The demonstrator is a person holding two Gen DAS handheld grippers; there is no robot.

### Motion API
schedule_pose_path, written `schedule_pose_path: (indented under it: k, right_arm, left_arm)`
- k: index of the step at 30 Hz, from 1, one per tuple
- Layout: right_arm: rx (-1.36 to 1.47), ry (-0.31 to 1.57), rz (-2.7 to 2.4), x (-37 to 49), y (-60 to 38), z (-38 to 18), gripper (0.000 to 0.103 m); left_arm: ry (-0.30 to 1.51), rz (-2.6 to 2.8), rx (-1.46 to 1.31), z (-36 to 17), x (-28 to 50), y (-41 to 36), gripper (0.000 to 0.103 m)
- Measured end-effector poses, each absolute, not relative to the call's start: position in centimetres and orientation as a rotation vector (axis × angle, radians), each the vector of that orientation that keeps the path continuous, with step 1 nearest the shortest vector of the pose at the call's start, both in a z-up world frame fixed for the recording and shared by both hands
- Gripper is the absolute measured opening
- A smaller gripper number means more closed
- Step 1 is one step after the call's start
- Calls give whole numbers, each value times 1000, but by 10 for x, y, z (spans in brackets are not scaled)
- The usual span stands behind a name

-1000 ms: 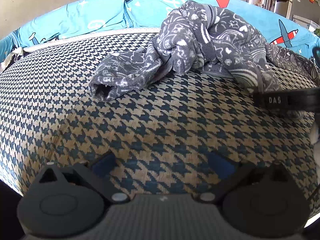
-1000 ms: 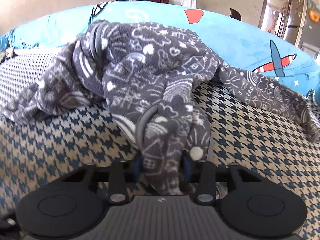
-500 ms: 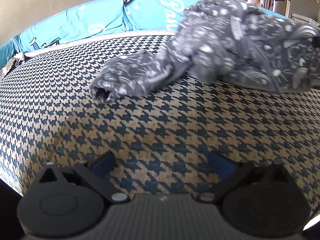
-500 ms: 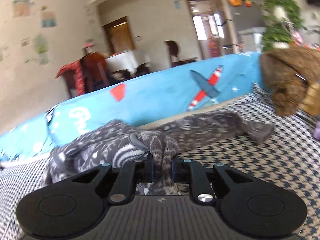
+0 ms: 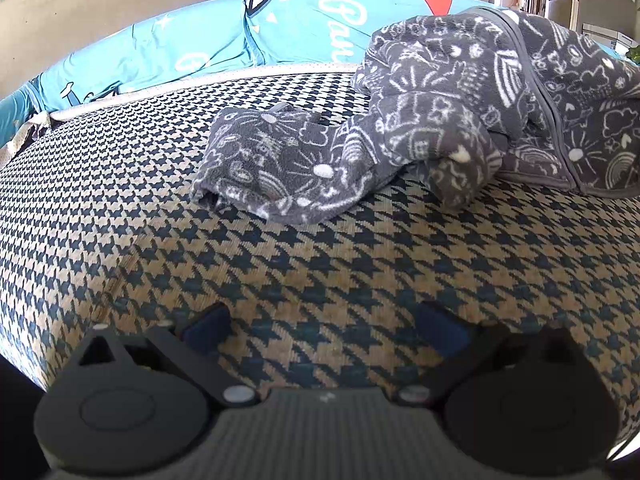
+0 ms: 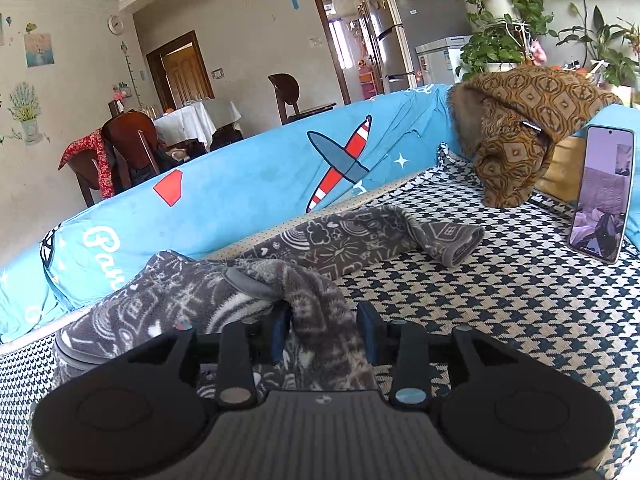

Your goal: Fold clothes

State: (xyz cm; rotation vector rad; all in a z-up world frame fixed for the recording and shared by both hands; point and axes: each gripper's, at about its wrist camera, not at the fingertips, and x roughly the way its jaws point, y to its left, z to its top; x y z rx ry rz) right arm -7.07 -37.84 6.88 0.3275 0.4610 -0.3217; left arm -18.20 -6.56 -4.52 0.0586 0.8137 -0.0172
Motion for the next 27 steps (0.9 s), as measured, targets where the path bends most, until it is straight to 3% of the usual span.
schedule_pose_path:
  k: [5, 27]
  right_arm:
    - [314, 479, -365, -83, -385, 68, 51]
    - [156, 556, -90, -115, -325, 43, 52]
  left_arm:
    - [813, -19, 61, -45, -182, -66, 103]
    - [799, -22, 71, -45, -184, -68, 103]
